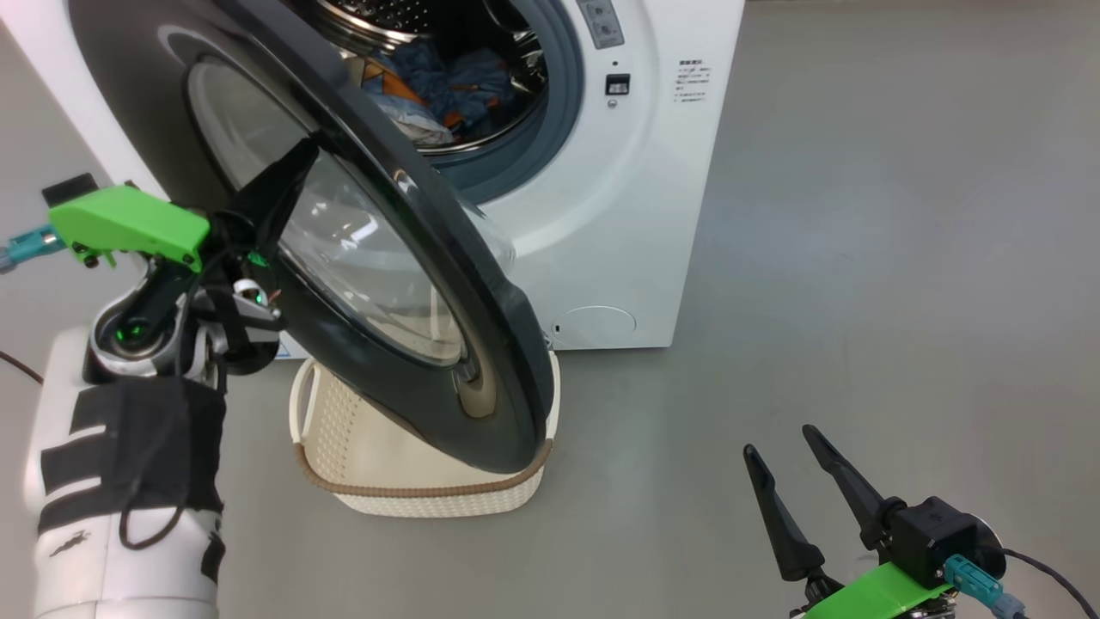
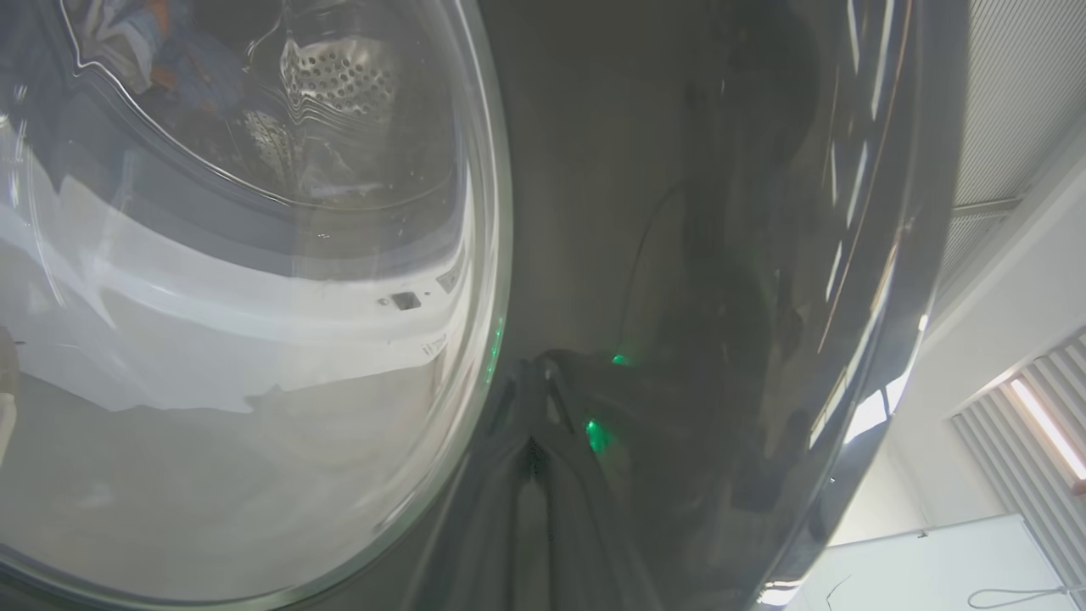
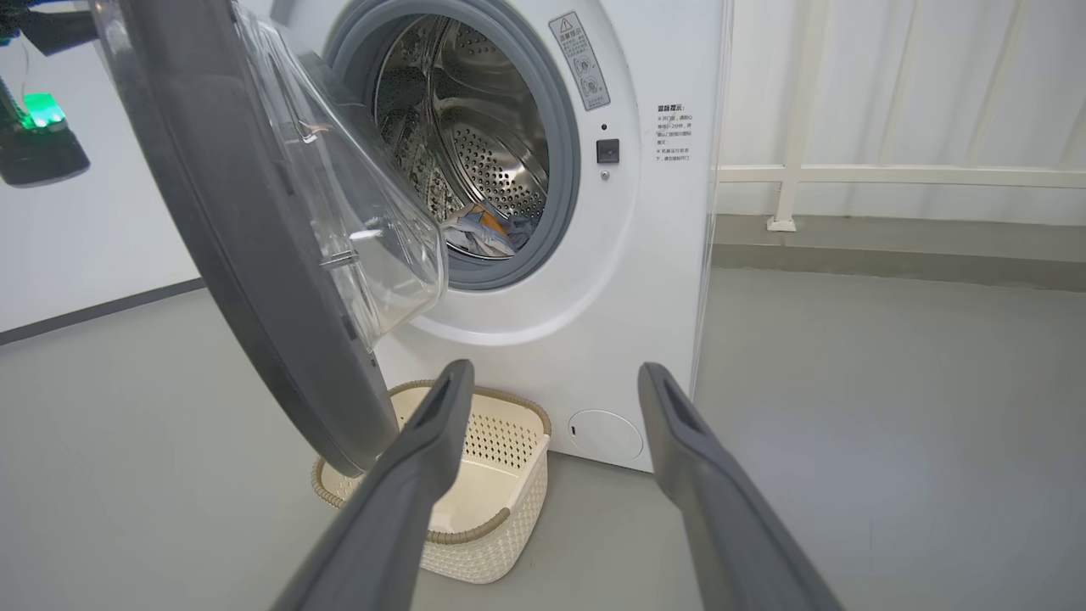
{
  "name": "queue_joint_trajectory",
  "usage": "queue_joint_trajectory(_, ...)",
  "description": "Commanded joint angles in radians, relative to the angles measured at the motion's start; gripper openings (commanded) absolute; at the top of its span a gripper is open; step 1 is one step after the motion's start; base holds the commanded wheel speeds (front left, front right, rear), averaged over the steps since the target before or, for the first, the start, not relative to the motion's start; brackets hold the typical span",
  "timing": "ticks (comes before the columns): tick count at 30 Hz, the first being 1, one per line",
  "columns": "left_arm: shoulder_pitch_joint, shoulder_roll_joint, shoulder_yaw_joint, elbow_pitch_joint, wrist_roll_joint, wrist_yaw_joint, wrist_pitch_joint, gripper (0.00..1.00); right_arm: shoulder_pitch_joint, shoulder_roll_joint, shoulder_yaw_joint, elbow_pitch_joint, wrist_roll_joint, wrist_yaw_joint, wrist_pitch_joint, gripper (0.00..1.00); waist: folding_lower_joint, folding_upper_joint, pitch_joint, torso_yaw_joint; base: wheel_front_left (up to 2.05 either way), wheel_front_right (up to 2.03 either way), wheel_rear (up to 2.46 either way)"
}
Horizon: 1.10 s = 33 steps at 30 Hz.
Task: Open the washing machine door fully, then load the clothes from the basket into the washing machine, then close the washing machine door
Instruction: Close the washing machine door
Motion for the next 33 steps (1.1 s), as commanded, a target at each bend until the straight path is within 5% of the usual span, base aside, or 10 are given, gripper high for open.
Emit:
queue_joint_trajectory(1, -0.061, 0.024, 0.001, -0.004, -0.015, -0.019, -0.024, 0.00, -0.038, -0.003, 0.029, -0.019, 0.008, 0.002, -0.005, 1.00, 0.0000, 0.0000, -0.001, -0.010, 0.00, 0.00, 0.00)
queue_joint_trajectory(33, -0.130, 0.024, -0.146, 0.152, -0.154, -0.037, -0.246, 0.00, -0.025, -0.017, 0.059, -0.002, 0.014, 0.002, -0.005, 1.00, 0.0000, 0.0000, -0.048, -0.071, 0.00, 0.00, 0.00)
